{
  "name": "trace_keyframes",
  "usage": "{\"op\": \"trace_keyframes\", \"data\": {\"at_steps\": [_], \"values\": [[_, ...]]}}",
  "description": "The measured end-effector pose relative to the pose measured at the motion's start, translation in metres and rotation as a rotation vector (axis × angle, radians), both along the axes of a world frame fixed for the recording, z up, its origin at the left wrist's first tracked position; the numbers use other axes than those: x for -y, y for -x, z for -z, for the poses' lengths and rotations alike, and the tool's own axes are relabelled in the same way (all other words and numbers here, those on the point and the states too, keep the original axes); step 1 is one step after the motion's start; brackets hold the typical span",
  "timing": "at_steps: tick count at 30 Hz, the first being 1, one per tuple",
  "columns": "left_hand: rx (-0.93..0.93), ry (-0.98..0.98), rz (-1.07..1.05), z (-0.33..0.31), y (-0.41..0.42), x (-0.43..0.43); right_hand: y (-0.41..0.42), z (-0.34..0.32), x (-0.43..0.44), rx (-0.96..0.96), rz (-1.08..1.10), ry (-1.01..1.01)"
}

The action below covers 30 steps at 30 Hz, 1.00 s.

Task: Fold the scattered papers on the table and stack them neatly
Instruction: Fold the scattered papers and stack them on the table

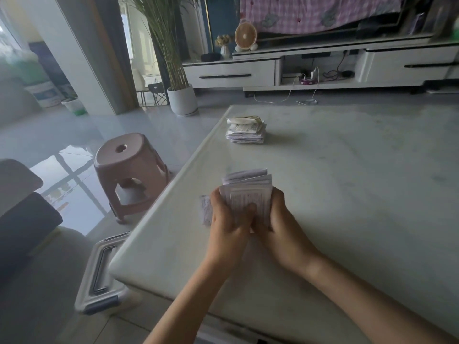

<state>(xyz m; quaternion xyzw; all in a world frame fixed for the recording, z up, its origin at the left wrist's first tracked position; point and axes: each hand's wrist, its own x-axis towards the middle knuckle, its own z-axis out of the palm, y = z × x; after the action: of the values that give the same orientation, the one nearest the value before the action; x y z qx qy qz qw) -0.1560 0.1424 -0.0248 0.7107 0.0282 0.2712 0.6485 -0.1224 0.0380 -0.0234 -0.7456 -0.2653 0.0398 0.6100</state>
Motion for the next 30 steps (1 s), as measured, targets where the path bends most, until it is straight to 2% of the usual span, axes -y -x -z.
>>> {"op": "trace_keyframes", "data": {"at_steps": [2, 7, 10, 12, 15, 18, 20, 22, 25, 30], "values": [[0.01, 0.071, 0.007, -0.003, 0.0, -0.005, -0.005, -0.006, 0.006, 0.021, 0.014, 0.055], [-0.065, 0.192, 0.11, -0.024, 0.005, -0.031, -0.021, -0.036, 0.026, 0.03, -0.178, 0.198], [-0.152, 0.002, 0.172, -0.026, 0.009, -0.042, -0.019, -0.053, 0.035, 0.111, -0.229, 0.386], [-0.177, -0.117, 0.178, -0.025, 0.012, -0.042, -0.017, -0.061, 0.038, 0.176, -0.21, 0.437], [-0.163, -0.117, 0.257, -0.025, 0.013, -0.041, -0.019, -0.062, 0.038, 0.145, -0.081, 0.321], [-0.174, -0.112, 0.264, -0.019, 0.013, -0.038, -0.023, -0.047, 0.037, 0.024, -0.081, 0.153], [-0.191, -0.116, 0.235, -0.014, 0.011, -0.032, -0.022, -0.037, 0.036, -0.004, -0.131, 0.143], [-0.174, -0.041, 0.226, -0.012, 0.009, -0.027, -0.021, -0.03, 0.036, -0.007, -0.175, 0.133], [-0.131, -0.016, 0.187, -0.011, 0.006, -0.023, -0.021, -0.025, 0.033, 0.027, -0.153, 0.105], [-0.178, -0.062, 0.166, -0.007, 0.003, -0.023, -0.02, -0.012, 0.03, -0.056, -0.092, -0.079]]}}
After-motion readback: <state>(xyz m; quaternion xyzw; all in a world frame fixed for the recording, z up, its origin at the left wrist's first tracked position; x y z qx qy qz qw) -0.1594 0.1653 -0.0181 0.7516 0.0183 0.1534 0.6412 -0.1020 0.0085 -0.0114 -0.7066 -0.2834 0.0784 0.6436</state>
